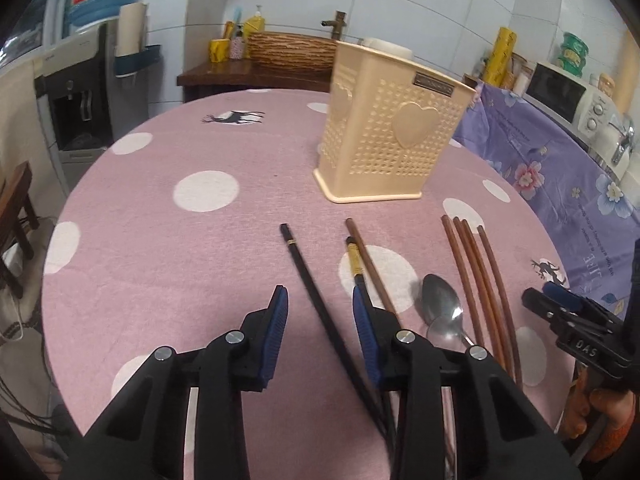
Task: Organize utensils
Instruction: 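Move right tool to a brown chopstick while left tool approaches a black chopstick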
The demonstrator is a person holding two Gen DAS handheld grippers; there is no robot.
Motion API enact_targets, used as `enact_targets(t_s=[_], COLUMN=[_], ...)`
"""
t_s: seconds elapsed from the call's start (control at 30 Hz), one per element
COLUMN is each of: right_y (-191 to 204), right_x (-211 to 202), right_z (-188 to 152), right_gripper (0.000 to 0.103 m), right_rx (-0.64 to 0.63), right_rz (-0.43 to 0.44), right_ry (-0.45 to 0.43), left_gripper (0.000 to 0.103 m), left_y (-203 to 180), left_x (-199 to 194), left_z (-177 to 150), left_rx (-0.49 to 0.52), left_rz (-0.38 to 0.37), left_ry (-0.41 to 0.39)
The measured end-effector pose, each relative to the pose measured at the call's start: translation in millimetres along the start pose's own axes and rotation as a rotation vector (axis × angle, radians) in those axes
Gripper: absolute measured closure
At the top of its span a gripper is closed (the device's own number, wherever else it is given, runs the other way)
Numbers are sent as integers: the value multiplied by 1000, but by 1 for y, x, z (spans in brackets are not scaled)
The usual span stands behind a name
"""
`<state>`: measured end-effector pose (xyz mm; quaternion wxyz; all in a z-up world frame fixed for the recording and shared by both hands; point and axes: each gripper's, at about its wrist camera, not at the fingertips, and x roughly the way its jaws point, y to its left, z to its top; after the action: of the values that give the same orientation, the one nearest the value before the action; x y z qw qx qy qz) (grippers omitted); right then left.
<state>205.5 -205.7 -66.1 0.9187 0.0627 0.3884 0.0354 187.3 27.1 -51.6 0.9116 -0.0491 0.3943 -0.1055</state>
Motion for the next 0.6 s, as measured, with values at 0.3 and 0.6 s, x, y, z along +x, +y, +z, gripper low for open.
enact_targets(t_s=[0.3,0.6], right_y=[-1,5], right_x=[25,54], right_z=[19,34], right_gripper=[57,70], right_rx=[56,35], right_rz=[0,-68], right_ry=[66,121], left_gripper=[71,71], left_y=[-23,-26], left_x=[24,30], left_z=[4,4], left_rx=[85,115], left_rz=[6,31], left_ry=[48,64])
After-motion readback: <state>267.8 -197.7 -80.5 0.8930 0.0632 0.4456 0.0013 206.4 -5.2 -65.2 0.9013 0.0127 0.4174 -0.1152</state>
